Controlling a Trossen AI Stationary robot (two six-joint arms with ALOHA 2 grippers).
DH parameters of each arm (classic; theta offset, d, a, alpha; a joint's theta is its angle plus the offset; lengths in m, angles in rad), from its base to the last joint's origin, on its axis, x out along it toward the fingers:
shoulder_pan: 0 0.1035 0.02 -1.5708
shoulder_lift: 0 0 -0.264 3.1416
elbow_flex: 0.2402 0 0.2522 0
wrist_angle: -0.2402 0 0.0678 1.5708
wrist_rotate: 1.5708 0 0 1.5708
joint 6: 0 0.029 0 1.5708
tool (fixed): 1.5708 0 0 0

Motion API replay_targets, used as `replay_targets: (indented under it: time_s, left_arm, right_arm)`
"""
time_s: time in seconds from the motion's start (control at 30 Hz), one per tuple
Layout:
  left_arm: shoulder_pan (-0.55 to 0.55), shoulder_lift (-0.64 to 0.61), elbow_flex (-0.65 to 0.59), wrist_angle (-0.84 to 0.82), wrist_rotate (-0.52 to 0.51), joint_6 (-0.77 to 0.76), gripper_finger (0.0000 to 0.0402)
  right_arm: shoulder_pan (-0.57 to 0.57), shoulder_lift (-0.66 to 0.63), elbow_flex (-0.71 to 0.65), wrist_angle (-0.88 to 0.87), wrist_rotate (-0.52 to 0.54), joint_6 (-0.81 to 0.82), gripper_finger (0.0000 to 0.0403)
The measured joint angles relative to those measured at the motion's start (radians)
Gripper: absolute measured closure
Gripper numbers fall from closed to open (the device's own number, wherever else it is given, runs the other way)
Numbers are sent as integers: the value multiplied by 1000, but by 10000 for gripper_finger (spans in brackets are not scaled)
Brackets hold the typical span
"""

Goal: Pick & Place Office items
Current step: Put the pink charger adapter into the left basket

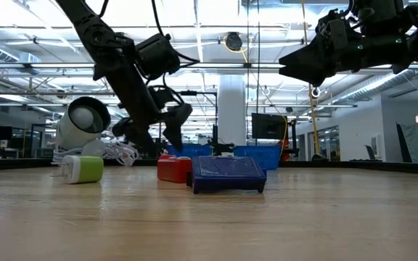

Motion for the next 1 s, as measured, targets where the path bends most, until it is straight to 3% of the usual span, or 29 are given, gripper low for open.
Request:
replay_targets:
  time_s: [0.23,1.0]
  left_arm:
    - [0,62,0,16,11,-11,103]
    - [3,65,0,-73,-14,-16,170]
  right_arm:
    - [0,0,0,0,0,0,181]
    - [0,0,0,0,0,0,181]
